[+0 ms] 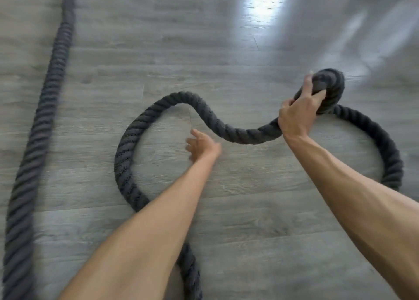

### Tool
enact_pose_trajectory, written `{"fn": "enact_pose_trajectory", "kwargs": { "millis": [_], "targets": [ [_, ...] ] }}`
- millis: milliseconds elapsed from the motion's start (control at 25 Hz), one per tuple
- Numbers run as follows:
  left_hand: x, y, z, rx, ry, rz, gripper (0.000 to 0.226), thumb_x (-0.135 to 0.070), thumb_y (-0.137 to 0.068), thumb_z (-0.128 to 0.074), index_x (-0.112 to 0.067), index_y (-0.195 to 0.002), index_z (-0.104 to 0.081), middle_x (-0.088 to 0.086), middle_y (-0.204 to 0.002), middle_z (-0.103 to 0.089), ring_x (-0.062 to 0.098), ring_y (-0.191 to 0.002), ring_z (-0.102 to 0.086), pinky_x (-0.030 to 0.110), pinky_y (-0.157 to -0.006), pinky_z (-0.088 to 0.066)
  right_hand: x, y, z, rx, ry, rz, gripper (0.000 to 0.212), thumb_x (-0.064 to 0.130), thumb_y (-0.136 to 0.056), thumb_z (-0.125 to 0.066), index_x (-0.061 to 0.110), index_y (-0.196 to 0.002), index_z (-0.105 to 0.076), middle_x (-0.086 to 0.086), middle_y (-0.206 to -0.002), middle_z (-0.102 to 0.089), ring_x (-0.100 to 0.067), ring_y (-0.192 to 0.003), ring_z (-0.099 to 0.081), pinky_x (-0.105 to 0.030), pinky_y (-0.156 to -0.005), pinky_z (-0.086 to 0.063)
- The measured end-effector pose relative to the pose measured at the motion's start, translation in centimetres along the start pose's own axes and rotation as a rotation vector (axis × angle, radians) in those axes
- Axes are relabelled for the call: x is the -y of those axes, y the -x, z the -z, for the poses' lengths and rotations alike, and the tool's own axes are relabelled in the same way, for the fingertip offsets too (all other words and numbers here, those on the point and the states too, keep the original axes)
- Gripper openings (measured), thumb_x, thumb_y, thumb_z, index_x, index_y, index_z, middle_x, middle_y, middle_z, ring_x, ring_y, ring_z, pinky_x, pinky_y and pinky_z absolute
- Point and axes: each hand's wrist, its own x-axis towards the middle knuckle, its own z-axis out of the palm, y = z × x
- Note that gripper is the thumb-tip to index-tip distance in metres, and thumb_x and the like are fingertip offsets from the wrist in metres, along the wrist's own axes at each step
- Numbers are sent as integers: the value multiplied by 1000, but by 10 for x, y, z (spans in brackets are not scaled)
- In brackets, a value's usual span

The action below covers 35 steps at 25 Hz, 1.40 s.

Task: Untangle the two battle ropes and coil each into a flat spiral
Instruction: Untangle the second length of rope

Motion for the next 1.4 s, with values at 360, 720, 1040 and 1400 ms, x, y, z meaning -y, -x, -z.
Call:
{"fn": "enact_pose_trajectory", "kwargs": {
  "millis": [360, 720, 1040, 1400],
  "targets": [
    [38, -14, -23, 281, -858, -815, 36, -51, -92, -55, -25, -115, -64, 0, -134, -59, 23, -145, -29, 59, -116, 15, 14, 66, -33, 844, 545, 578, 62, -5, -93, -43, 18, -150, -44, -42, -157, -4, -55, -143, -24, -50, -117, -33],
    [128, 27, -26, 524, -925, -572, 53, -73, -83, -52, -23, -76, -68, 2, -90, -74, 23, -92, -66, 34, -85, -45, -60, 136, -41, 1179, 481, -12, 101, 2, -93, -49, 15, -155, 29, -34, -152, -28, -46, -132, -46, -52, -110, -38],
    [76, 42, -20, 269, -500, -576, 11, -24, -91, -61, -17, -94, -69, -1, -90, -68, 20, -91, -65, 28, -76, -47, -94, 134, 10, 893, 581, -322, 69, 38, -103, -47, 1, -155, -19, -29, -155, -26, -44, -143, -29, -52, -114, -31],
    [-105, 186, 118, 553, -578, -263, 12, -27, -92, -64, -16, -97, -68, 12, -102, -73, 26, -101, -68, 31, -91, -51, 93, 35, 176, 1177, 401, -189, 29, 24, -93, -49, 2, -103, -66, -21, -114, -69, -39, -106, -64, -31, -76, -44]
  ]
}}
